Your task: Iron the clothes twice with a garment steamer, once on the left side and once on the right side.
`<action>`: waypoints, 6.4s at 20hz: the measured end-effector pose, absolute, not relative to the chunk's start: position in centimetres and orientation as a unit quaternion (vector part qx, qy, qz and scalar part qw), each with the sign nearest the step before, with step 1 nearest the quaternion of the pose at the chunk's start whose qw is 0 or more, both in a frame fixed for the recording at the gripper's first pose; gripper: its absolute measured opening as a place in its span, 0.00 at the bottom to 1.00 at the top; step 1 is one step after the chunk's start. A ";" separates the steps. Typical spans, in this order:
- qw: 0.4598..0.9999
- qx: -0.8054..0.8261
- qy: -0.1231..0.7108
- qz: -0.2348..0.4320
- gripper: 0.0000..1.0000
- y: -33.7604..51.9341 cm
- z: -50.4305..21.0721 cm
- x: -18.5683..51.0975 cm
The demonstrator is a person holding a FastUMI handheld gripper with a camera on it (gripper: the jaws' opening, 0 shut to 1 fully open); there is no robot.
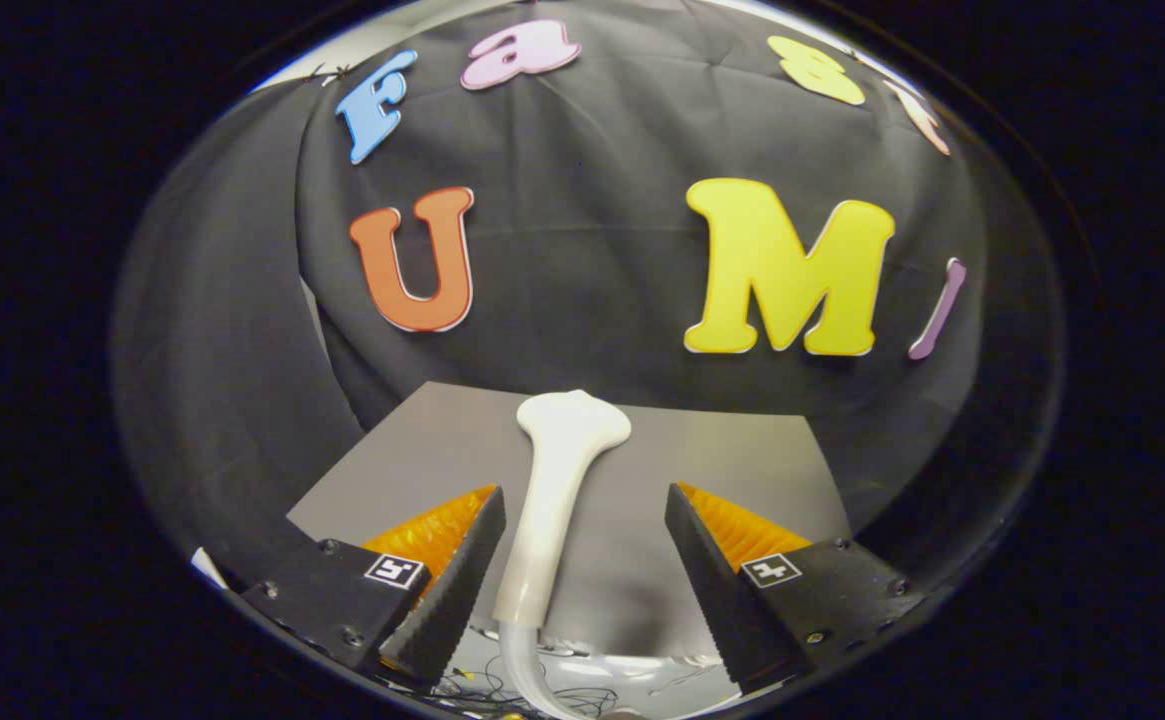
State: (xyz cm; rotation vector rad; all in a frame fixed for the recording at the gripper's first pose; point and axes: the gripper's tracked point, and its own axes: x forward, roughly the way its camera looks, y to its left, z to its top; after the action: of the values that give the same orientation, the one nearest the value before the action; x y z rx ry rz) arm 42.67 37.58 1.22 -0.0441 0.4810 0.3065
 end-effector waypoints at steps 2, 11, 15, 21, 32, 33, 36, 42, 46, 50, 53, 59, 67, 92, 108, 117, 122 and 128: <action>0.954 -0.028 0.262 0.143 1.00 39.0 0.0 45.3; 0.927 -0.029 0.355 0.116 0.77 41.4 -5.4 49.4; 0.926 -0.026 0.364 0.100 0.57 41.7 -5.9 50.1; 0.925 0.012 0.362 0.118 0.45 42.2 -5.3 49.9; 0.955 0.065 0.235 0.172 0.43 39.2 3.5 44.0; 0.955 0.077 0.223 0.178 0.43 38.7 4.4 42.9; 0.959 0.106 0.181 0.191 0.42 36.8 6.5 39.3; 0.962 0.126 0.103 0.219 0.42 34.0 8.4 33.1; 0.956 0.149 0.112 0.229 0.42 31.7 7.0 30.0; 0.956 0.156 0.102 0.226 0.42 28.8 7.2 27.3; 0.960 0.157 0.081 0.219 0.42 25.9 9.3 24.6; 0.971 0.160 0.025 0.174 0.42 17.9 13.8 20.4; 0.978 0.177 -0.034 0.108 0.42 9.2 19.8 19.8; 0.992 0.118 0.001 0.052 0.42 7.4 22.6 32.4; 0.993 0.098 0.066 0.008 0.42 4.5 15.6 32.2; 0.991 0.089 0.102 -0.007 0.42 3.7 11.1 31.7; 0.989 0.082 0.120 -0.012 0.42 3.6 8.9 31.5; 0.985 0.081 0.149 -0.014 0.42 3.5 5.8 31.2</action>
State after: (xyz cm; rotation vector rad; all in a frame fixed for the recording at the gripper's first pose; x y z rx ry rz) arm 31.23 3.51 5.75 0.1630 0.3001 -0.0287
